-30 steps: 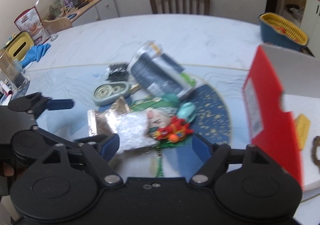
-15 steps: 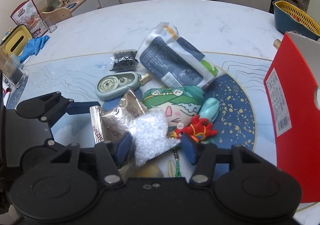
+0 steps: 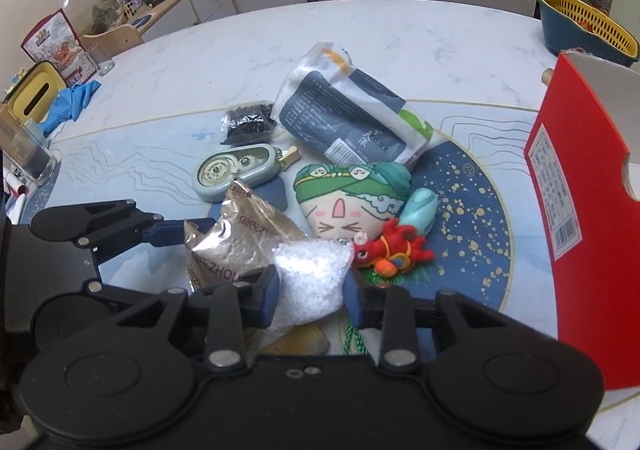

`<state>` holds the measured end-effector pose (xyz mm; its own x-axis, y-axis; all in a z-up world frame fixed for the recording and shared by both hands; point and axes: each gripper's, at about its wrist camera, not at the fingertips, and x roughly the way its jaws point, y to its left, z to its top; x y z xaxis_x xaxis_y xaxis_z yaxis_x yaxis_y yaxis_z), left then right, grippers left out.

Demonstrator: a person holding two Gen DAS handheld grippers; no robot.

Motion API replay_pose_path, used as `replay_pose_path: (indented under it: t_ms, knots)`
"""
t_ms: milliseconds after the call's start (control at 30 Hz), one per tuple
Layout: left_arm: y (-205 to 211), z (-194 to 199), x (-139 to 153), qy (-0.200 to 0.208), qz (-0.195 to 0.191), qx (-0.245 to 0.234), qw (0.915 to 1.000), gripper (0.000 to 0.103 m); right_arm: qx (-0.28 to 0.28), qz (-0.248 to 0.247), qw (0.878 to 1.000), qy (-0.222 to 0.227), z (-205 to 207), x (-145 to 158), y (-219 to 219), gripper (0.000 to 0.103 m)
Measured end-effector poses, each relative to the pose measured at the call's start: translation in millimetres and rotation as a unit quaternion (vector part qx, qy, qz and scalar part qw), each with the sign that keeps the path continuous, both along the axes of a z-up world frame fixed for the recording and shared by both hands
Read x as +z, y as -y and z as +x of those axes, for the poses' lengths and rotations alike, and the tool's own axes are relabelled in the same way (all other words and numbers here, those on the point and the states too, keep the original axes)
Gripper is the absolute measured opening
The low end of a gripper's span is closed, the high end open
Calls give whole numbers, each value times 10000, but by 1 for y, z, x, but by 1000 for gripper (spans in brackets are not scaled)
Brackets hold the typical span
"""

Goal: Organize objects
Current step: 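Grasp gold foil snack bag with left tool while right tool grasps clear bead bag, then carry gold foil bag in left tool into shoebox while right tool carries clear bag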

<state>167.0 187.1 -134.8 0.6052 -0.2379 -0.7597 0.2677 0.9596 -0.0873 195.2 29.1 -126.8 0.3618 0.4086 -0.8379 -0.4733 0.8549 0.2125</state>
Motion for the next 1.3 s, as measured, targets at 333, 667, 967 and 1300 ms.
replay_pose_path:
  t_ms: [333, 667, 967, 1300]
  knots:
    - [-13, -15, 33, 21, -300, 522, 9982, 60, -219, 380, 9988, 233, -16, 32, 35, 32]
    - [20, -23, 81, 155, -411, 537, 9976, 60, -394, 600, 9969, 330, -26, 65, 82, 32]
    - [79, -13, 118, 578, -415, 468, 9964, 60, -635, 606, 9939, 663, -18, 86, 145, 32]
    - [172, 16, 126, 606, -243, 60, 9978, 60, -923, 580, 9904, 854, 8, 91, 223, 32]
